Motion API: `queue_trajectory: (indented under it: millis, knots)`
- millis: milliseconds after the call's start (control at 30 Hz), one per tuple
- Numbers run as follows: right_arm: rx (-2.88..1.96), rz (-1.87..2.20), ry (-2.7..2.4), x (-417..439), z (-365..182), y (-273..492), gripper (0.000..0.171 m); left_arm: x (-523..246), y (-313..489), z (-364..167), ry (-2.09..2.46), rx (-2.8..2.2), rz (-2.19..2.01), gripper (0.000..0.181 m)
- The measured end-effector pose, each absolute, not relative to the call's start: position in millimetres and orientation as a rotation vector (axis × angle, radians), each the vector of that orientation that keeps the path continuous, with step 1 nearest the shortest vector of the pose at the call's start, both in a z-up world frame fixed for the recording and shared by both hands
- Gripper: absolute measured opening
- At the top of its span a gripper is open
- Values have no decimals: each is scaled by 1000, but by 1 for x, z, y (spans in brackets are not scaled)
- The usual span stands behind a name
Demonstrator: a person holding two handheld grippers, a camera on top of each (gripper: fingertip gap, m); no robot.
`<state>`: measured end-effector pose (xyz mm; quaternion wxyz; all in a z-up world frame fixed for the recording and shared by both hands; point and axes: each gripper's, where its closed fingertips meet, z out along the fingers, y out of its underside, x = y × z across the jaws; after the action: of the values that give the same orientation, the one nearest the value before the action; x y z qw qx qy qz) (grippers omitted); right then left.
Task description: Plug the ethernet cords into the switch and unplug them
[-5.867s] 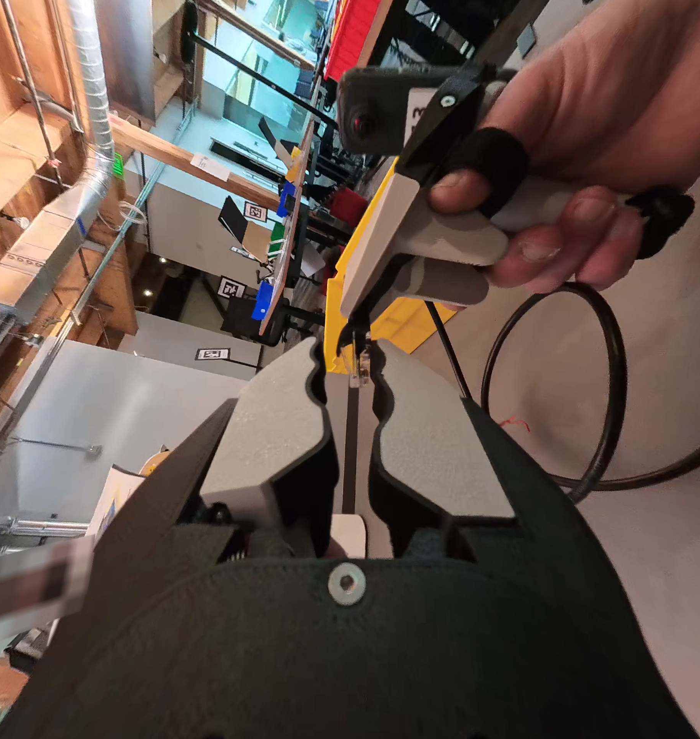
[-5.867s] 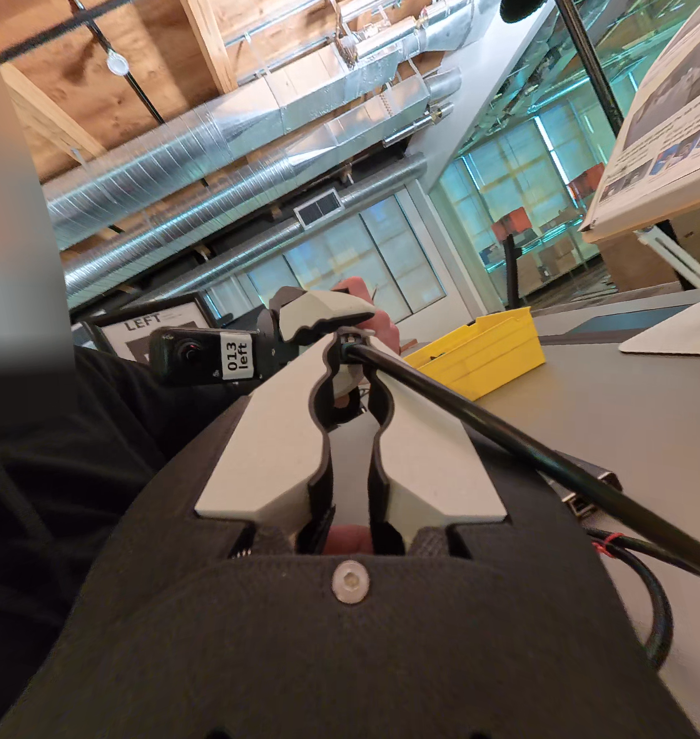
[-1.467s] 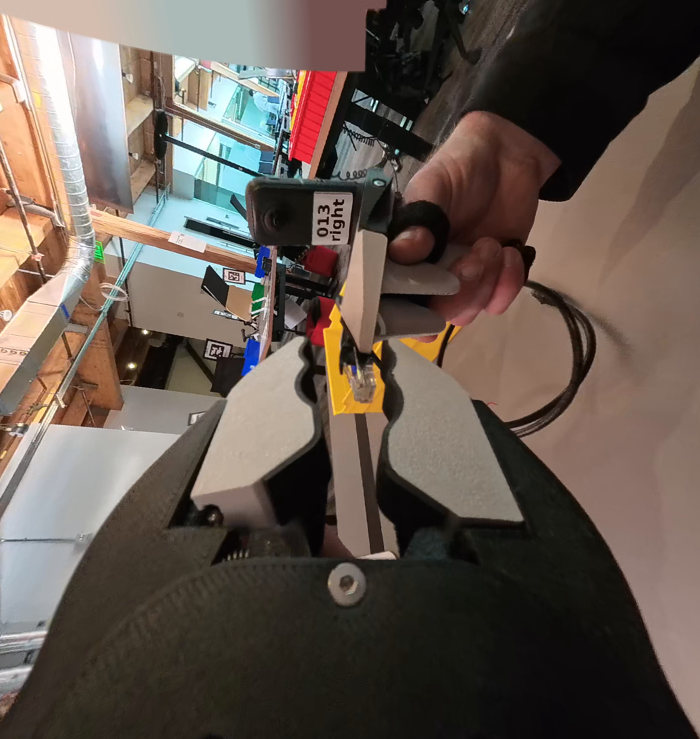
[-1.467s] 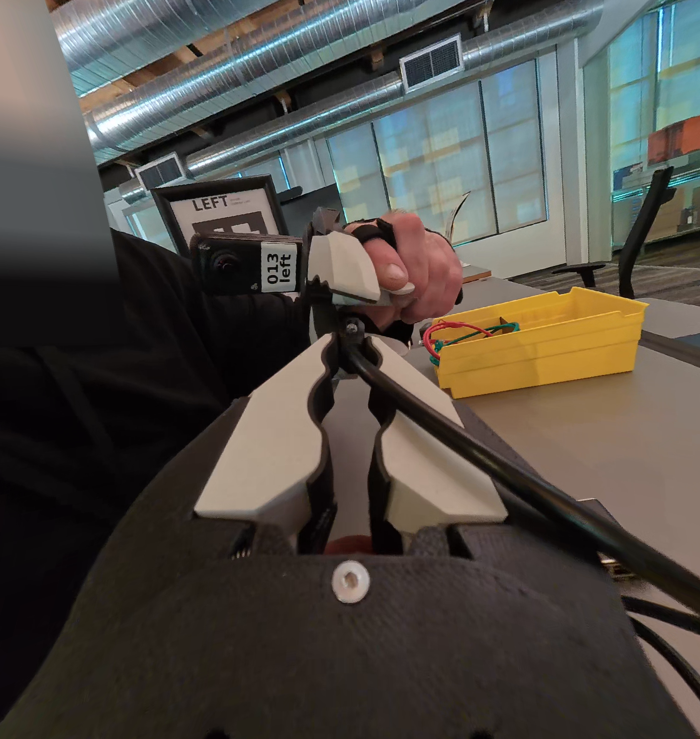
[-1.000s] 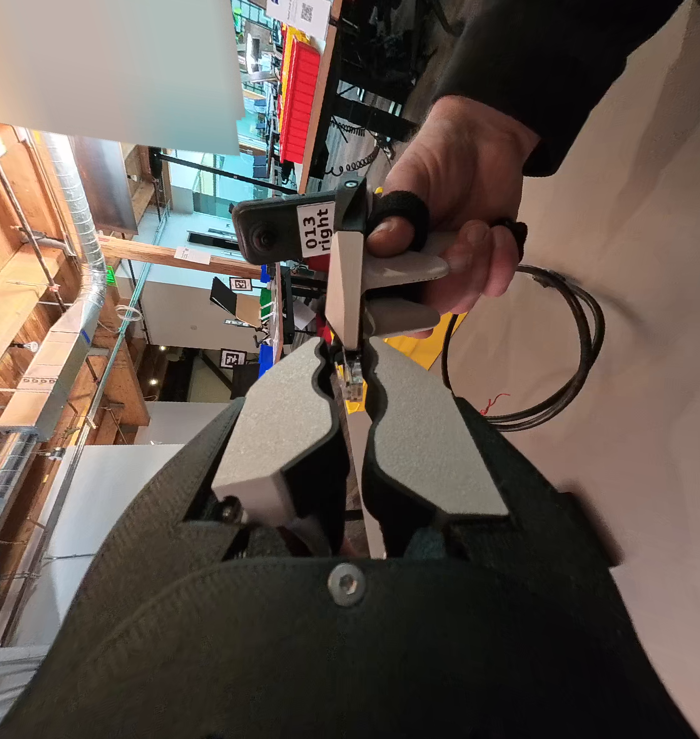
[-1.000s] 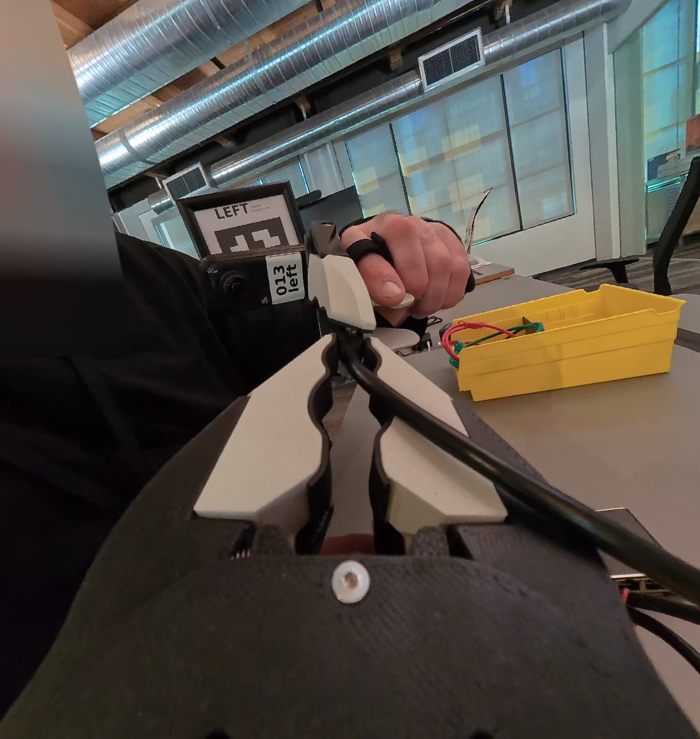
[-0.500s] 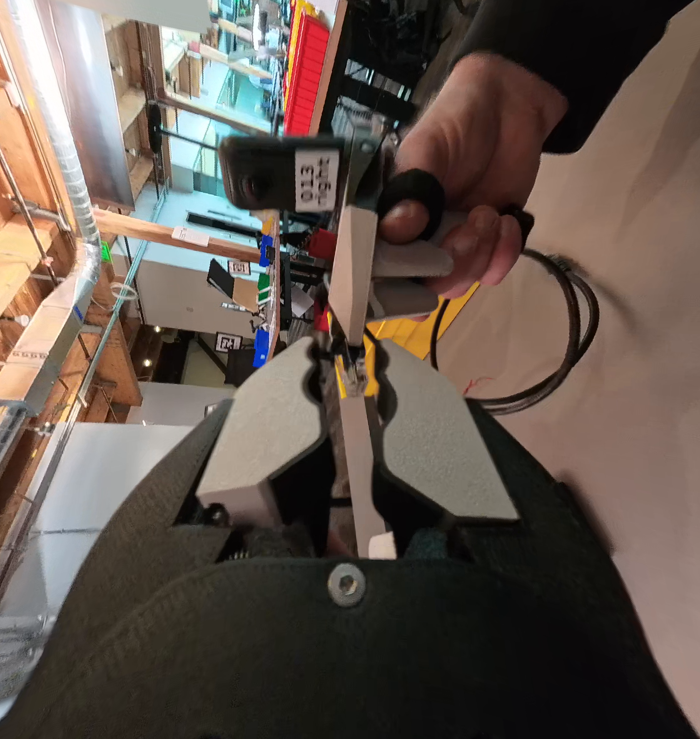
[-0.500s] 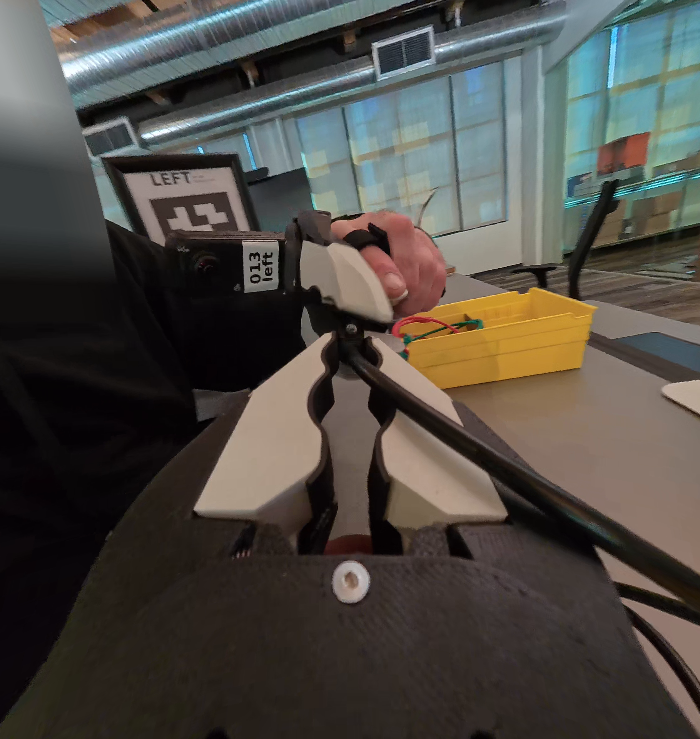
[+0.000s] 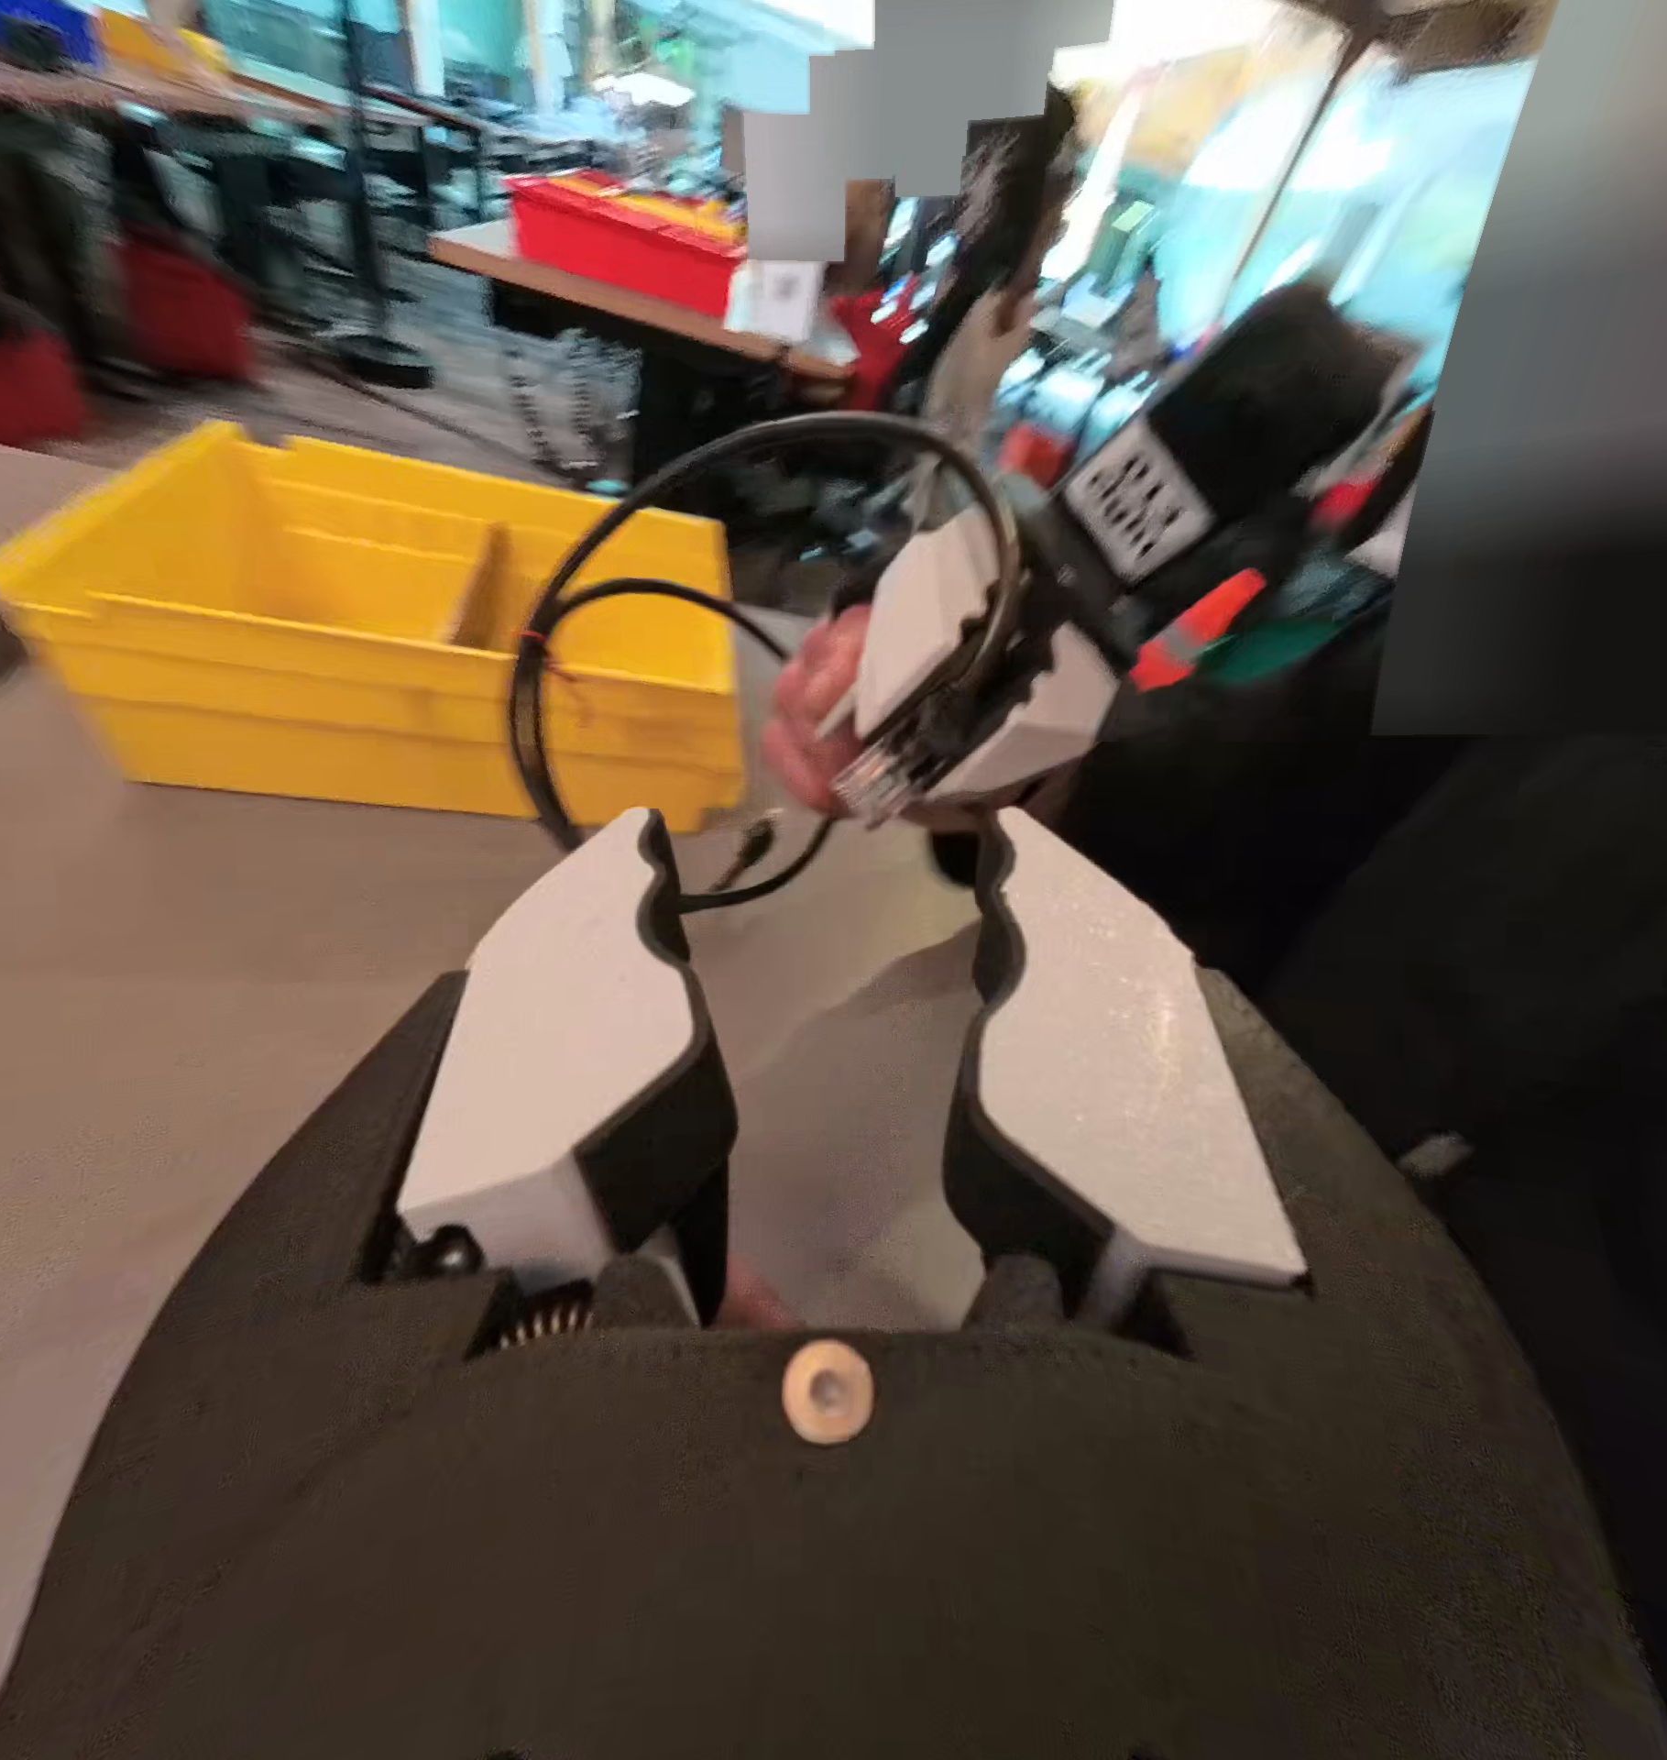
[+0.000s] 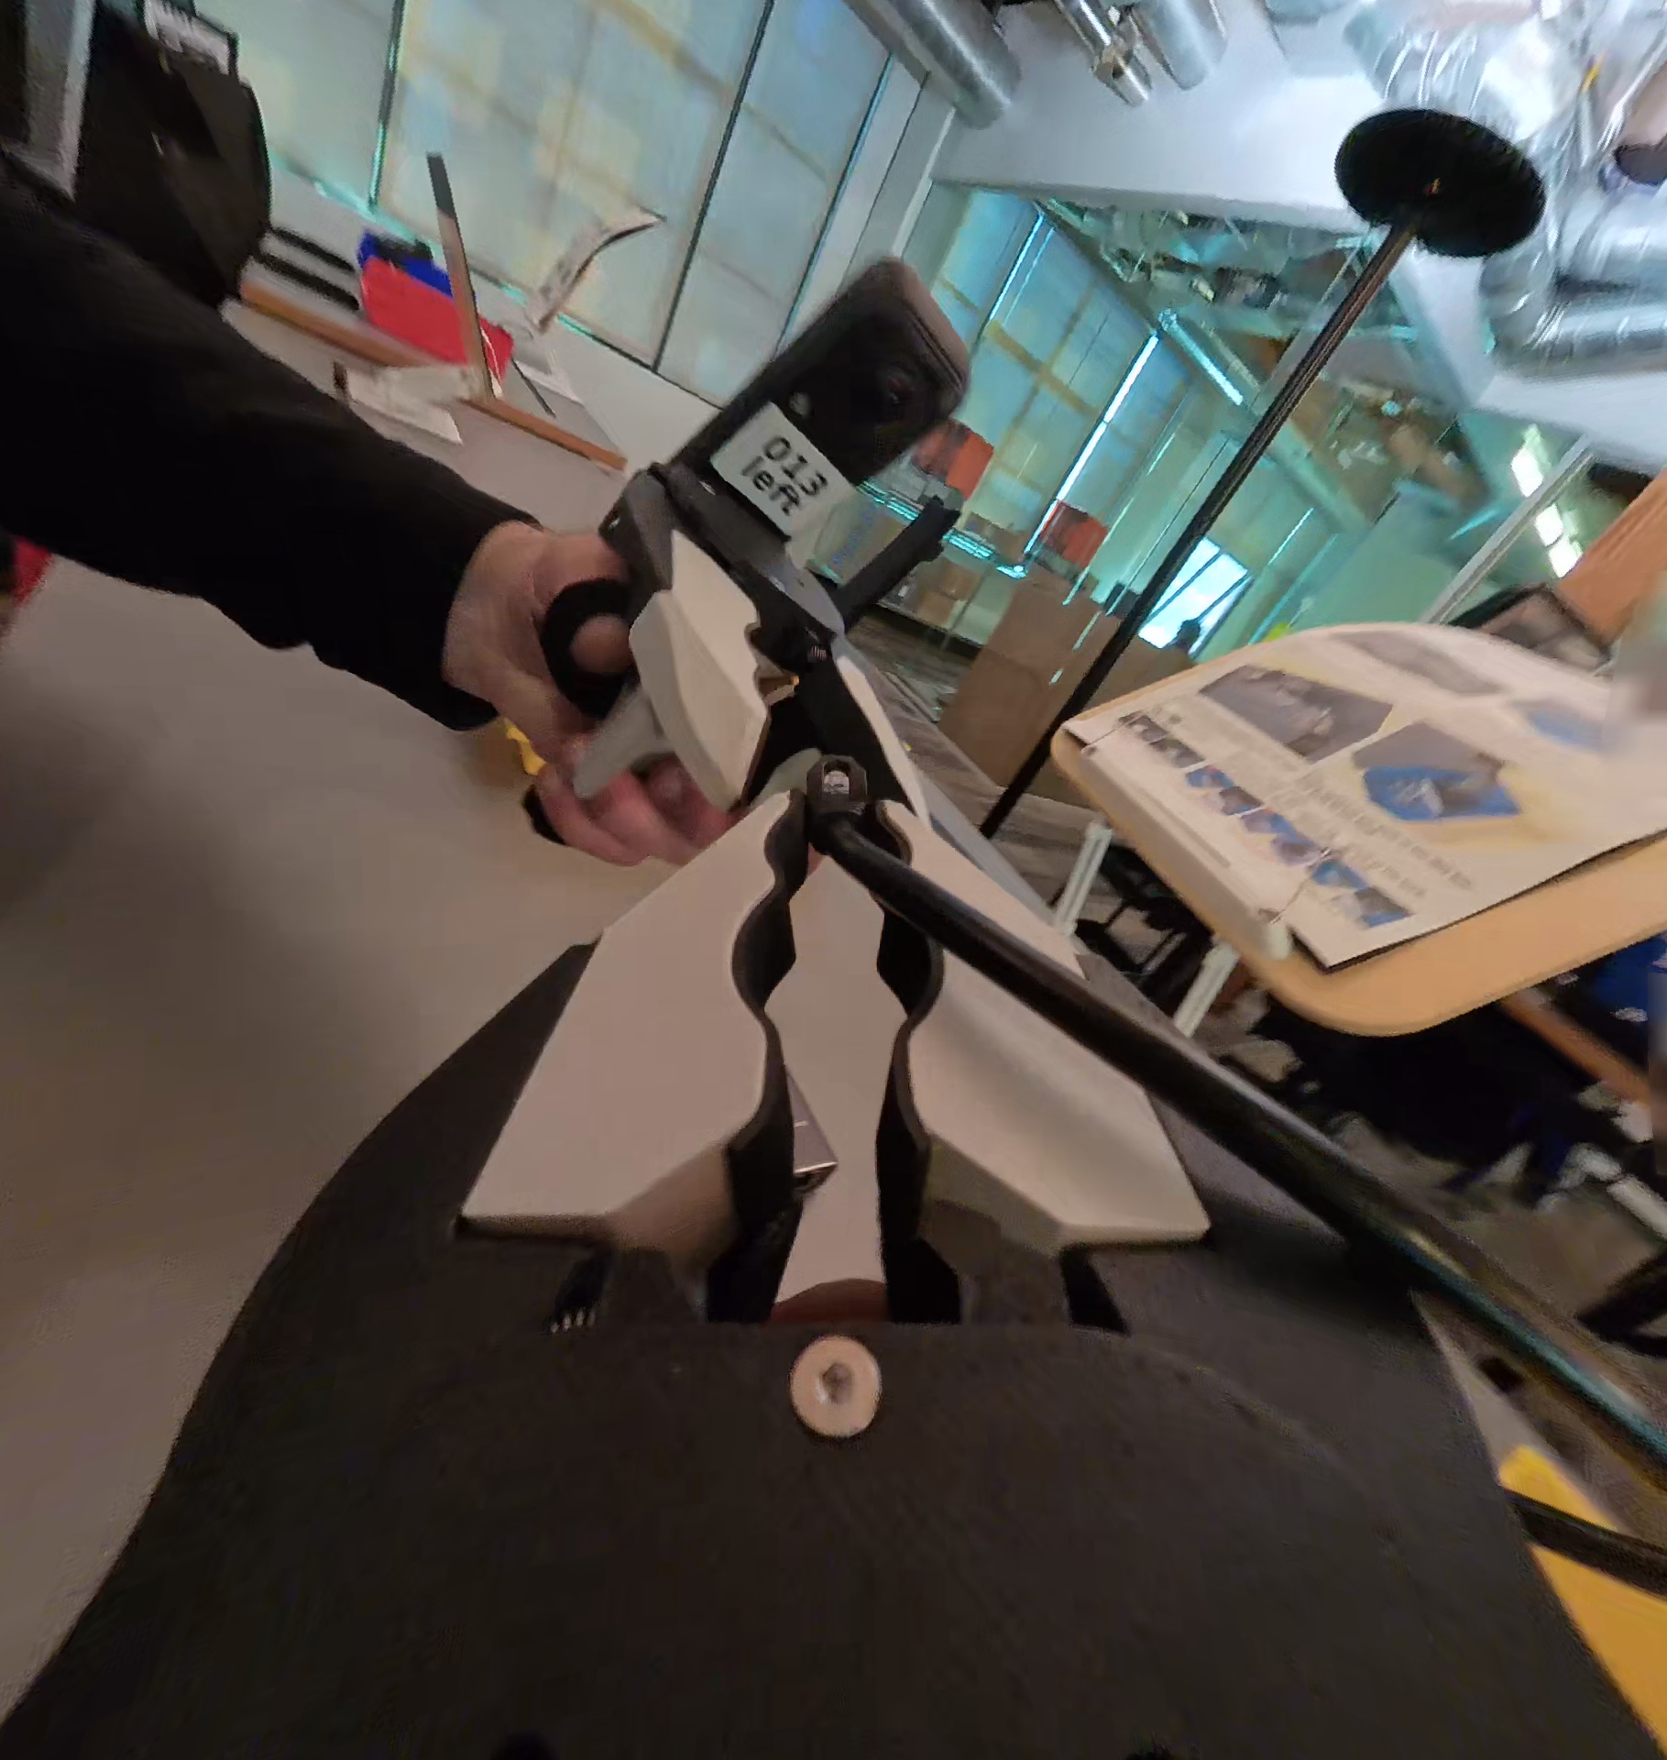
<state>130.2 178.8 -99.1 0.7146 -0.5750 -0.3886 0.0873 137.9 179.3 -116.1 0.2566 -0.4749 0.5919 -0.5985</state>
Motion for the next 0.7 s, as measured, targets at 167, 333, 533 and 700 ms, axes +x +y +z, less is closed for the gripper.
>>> queue_trajectory:
  millis: [167,333,533,700]
  knots:
    - [-1189,-75,-994,121,-99,173,10,132,157,-100,1582,-1268,-1947,38]
    - [-1133,-236,-1082,117,-101,170,9,128,147,-106,1647,-1248,-1977,22]
    - [-1081,-305,-1118,115,-99,167,10,125,145,-102,1615,-1182,-2014,13]
    - [-1044,-364,-1151,113,-100,163,10,121,141,-103,1626,-1148,-2054,12]
